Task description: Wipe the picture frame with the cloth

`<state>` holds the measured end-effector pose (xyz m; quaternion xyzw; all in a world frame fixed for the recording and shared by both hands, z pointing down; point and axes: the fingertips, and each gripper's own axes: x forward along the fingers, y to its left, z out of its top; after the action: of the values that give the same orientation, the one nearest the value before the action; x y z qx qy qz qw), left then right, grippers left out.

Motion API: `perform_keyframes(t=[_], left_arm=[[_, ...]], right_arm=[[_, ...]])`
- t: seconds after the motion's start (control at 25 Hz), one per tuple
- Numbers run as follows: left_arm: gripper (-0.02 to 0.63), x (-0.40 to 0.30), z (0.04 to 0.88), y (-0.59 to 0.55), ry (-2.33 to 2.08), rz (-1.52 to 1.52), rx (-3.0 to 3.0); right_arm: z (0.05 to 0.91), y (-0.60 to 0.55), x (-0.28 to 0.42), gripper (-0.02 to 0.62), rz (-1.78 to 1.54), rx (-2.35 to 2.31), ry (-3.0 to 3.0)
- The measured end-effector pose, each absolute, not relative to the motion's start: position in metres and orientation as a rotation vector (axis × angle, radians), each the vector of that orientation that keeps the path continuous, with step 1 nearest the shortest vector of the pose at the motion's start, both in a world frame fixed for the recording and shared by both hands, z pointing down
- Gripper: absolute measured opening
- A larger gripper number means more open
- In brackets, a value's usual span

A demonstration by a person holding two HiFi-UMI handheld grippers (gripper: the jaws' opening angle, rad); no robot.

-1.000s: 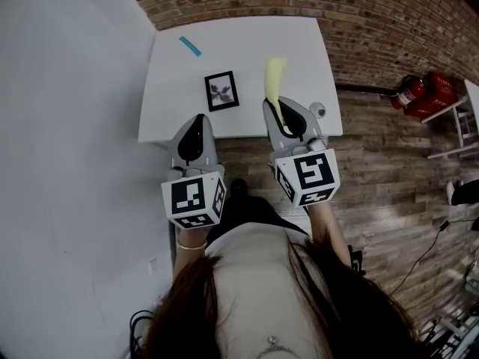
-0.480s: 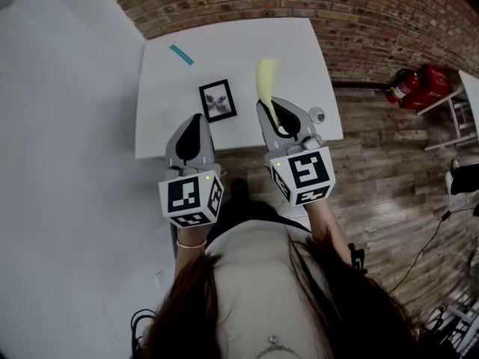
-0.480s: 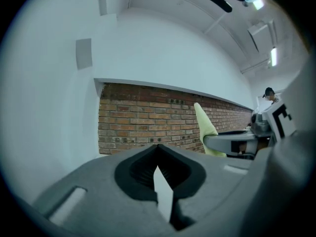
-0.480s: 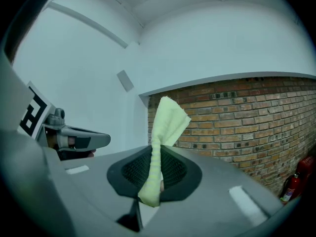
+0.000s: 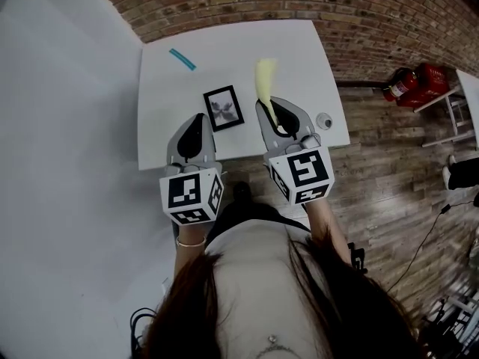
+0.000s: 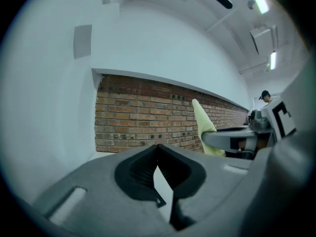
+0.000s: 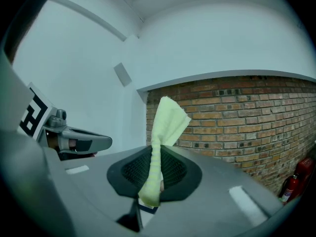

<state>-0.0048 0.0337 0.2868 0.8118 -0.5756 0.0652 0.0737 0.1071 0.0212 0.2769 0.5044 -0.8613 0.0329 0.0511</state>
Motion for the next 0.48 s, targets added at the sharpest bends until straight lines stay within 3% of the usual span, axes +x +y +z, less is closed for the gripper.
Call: perform_keyframes(t=[0.48], left_arm=[[0.015, -0.047, 0.302, 0.002, -1.612, 0.202, 2.441]], right_arm=[[0.283, -0.009, 0.061, 0.034, 0.107, 1.550, -2.562]])
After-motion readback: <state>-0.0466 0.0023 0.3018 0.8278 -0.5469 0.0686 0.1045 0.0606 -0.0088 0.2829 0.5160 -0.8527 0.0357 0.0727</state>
